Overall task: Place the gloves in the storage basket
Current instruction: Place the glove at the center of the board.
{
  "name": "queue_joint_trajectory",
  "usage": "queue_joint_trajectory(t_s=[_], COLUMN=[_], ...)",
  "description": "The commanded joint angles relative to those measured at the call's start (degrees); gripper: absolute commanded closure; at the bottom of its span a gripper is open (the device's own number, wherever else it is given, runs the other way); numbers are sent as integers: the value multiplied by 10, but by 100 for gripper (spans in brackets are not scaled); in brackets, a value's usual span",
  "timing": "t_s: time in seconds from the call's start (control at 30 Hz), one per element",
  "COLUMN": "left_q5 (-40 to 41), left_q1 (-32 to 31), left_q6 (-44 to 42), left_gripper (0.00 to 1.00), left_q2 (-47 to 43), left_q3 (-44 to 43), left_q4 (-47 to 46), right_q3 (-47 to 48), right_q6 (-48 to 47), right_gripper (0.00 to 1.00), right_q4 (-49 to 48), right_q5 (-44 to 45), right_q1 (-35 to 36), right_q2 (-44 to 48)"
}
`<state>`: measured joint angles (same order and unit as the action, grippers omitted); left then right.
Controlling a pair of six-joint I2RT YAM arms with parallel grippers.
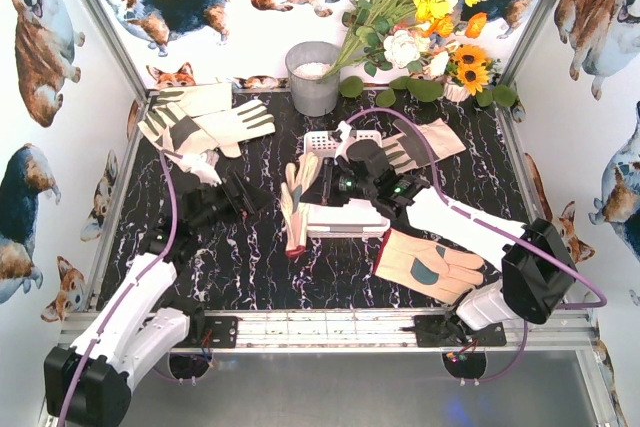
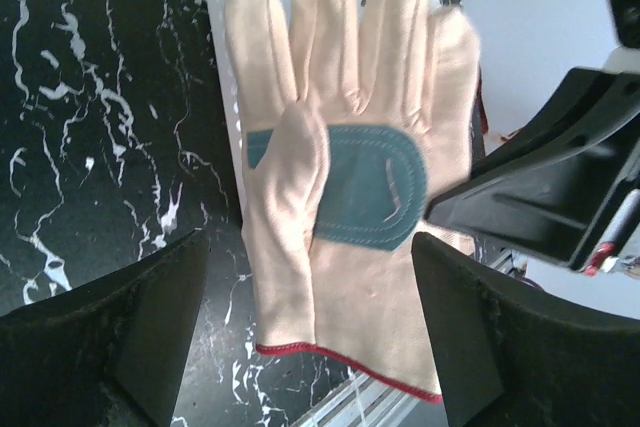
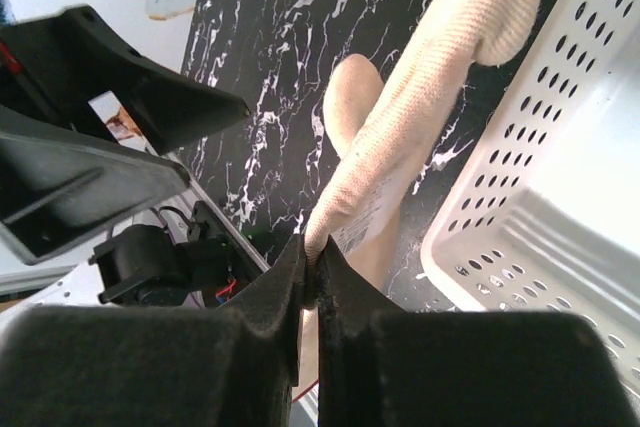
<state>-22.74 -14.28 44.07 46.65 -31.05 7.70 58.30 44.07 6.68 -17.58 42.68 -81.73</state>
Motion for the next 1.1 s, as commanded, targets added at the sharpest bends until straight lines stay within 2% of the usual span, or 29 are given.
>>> queue_joint_trajectory(t_s=[0.0,0.13,0.27,0.37,0.5,0.6,0.8,0.83,0.87,1.0,1.07], left_q5=[-4,15,50,88,88,79,94,91,92,134,119], left_q1=[3,-7,-48,-73,-80,-96,-117,-117,-117,-104,-73], left_q6=[-7,2,-4,-5,8,26,43,49,56,68,83], left_gripper=[24,25,27,35,44,47,53,59,70,97,100], left_q2=[27,69,108,137,169,191,236,239,240,220,200], left_q3=[-31,-32,-48,-55,-52,-50,-50,-44,-39,-30,-3], left_q4=[-37,-45,-40,-22,-43,-85,-113,-125,-134,-93,-107], right_q3=[28,32,31,29,23,20,16,15,14,13,36], right_q6=[-17,-19,-22,-23,-23,-23,-27,-29,-30,-42,-69], right_gripper=[100,100,100,100,100,100,100,100,100,100,100], right_q4=[-28,-29,-25,-24,-26,-26,-24,-22,-19,11,68], right_q5=[4,-1,2,2,3,2,7,9,14,59,118], right_q1=[12,19,22,22,23,24,24,24,24,27,42], right_q2=[-4,-7,-5,-4,0,2,8,9,11,16,16])
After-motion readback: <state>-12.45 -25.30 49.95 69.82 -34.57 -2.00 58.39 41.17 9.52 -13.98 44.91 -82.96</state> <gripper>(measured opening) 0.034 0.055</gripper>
